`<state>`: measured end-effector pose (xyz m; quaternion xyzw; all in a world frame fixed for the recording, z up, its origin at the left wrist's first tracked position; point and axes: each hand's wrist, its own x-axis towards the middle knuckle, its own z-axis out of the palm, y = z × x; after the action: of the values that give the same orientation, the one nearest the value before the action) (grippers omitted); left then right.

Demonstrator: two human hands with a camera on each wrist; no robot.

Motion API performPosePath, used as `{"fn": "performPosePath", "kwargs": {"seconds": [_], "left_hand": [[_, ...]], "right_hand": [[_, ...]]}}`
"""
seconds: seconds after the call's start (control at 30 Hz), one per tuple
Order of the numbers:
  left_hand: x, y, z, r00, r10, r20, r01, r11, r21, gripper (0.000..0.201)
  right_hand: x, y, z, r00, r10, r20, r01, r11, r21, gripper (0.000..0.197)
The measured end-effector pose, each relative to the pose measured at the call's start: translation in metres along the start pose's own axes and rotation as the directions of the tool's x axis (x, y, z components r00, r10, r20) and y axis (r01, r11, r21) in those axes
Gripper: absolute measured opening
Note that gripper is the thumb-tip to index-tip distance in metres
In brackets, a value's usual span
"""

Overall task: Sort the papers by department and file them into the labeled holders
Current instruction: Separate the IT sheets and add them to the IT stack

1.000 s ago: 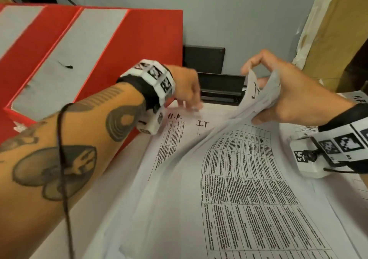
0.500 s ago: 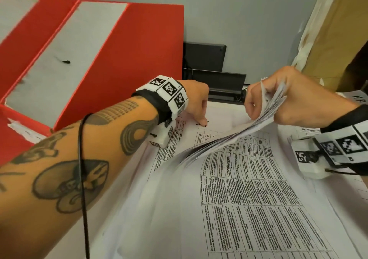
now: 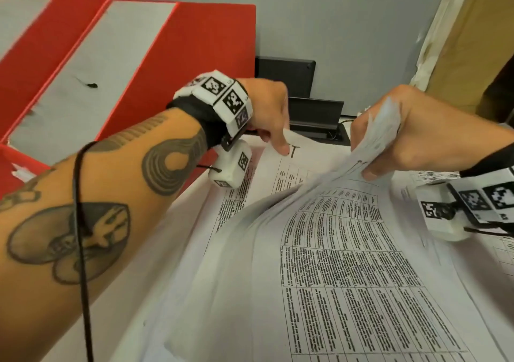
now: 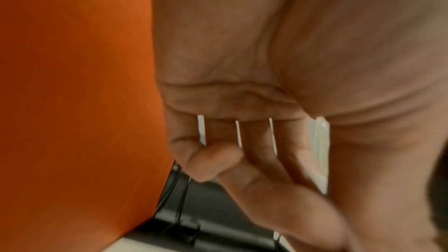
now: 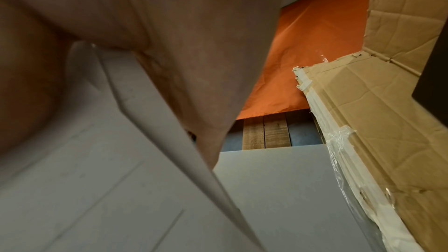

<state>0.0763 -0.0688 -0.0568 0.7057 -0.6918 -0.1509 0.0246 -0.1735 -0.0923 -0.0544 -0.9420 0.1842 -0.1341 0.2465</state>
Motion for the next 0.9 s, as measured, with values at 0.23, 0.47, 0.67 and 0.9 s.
{"fn": "performPosePath", "kwargs": {"seconds": [0.23,0.47,0.67,0.9], "left_hand": [[-0.051,0.045,-0.053,0.951,0.162,-0.263,-0.191,0.978,-0.088,0.039],[-0.068,0.048,-0.04,0.857,0.447,-0.258,-0.516,0.741,-0.43,0.022],[-0.076,0.035,-0.025,0.892,0.39,-0.227,-0.435,0.609,-0.664,0.015],[-0.039,-0.013,0.013,0.992,-0.126,0.017,0.117,0.959,0.259,0.049]], "right_hand": [[0.005,0.007,0.007,0.976,0.097,-0.196,-0.109,0.993,-0.053,0.06],[0.002,0.009,0.001,0.904,-0.009,-0.427,-0.036,0.995,-0.097,0.068],[0.031,-0.01,-0.003,0.979,0.094,-0.178,-0.126,0.976,-0.18,0.043],[0.023,-0.002,0.005,0.984,0.161,-0.074,-0.167,0.982,-0.083,0.056]]}}
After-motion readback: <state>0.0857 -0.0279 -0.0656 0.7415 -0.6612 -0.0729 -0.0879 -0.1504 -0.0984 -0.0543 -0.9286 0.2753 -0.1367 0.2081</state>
